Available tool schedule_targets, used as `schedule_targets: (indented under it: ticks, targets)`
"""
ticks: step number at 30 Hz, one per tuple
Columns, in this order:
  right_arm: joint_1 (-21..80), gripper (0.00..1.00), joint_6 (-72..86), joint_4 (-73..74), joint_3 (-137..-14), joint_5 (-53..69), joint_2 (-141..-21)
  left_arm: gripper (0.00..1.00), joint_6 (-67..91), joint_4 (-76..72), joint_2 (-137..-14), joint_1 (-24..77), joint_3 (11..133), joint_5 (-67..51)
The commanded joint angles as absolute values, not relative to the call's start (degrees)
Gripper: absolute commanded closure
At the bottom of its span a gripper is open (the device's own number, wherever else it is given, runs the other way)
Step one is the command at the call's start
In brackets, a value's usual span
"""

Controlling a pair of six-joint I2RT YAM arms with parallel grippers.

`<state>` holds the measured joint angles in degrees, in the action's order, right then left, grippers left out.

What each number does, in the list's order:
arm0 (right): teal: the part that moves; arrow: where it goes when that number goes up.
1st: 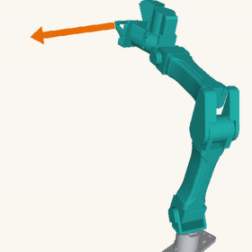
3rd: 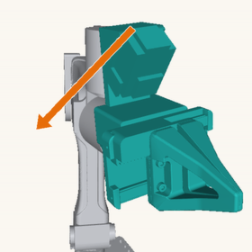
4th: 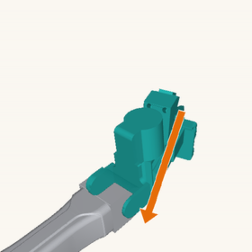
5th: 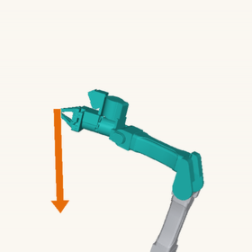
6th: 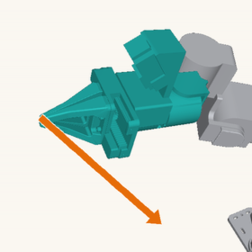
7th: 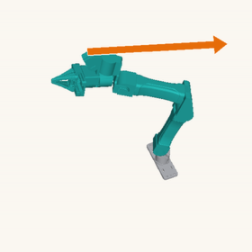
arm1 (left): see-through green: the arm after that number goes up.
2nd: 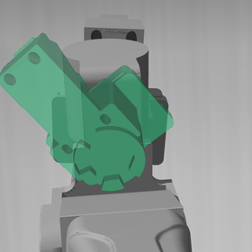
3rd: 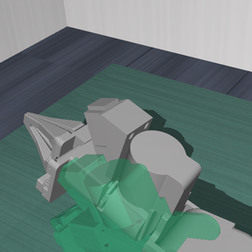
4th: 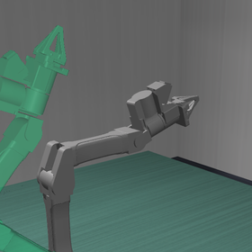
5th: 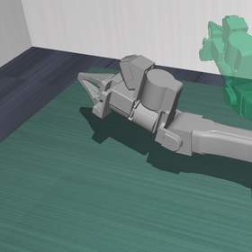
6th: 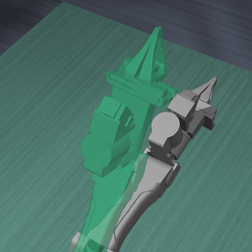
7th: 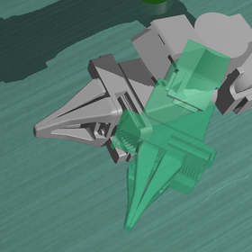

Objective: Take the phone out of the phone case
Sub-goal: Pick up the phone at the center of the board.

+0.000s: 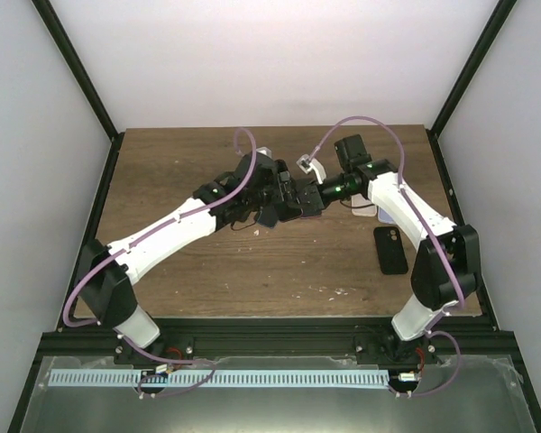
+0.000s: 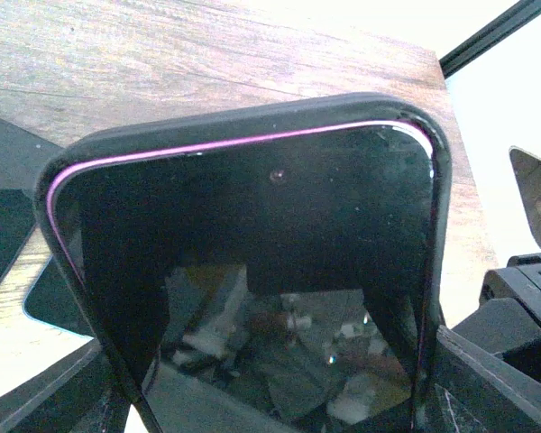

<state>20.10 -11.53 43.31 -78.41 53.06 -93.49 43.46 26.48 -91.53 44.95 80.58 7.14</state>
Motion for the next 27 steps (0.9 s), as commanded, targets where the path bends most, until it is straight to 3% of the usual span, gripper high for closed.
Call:
schedule_targets:
  ticks: [1,4,12,18,27]
  targets:
    - [20.4,0.99,-10.6,42.4,-80.6,55.6,-93.5,0.17,40.9,22.5,-89.6,44.4,81.3,8.5]
    - [19.3,0.99,-11.2,42.2,-80.2,55.7,-91.5,0.01,39.5,20.5,-86.9,40.1,78.3,4.7]
    - [11.4,0.99,-17.5,44.7,-75.2,65.9,-85.9,0.01,28.2,3.4,-72.8,31.9,61.7,-10.9]
    - [10.9,0.99,-24.5,48.9,-71.4,77.8,-81.9,0.15,30.8,-22.9,-70.4,31.7,49.9,-33.3]
    - [11.0,0.99,-25.4,48.9,-69.5,81.5,-79.4,0.33,37.0,-32.9,-78.7,34.1,52.6,-40.7]
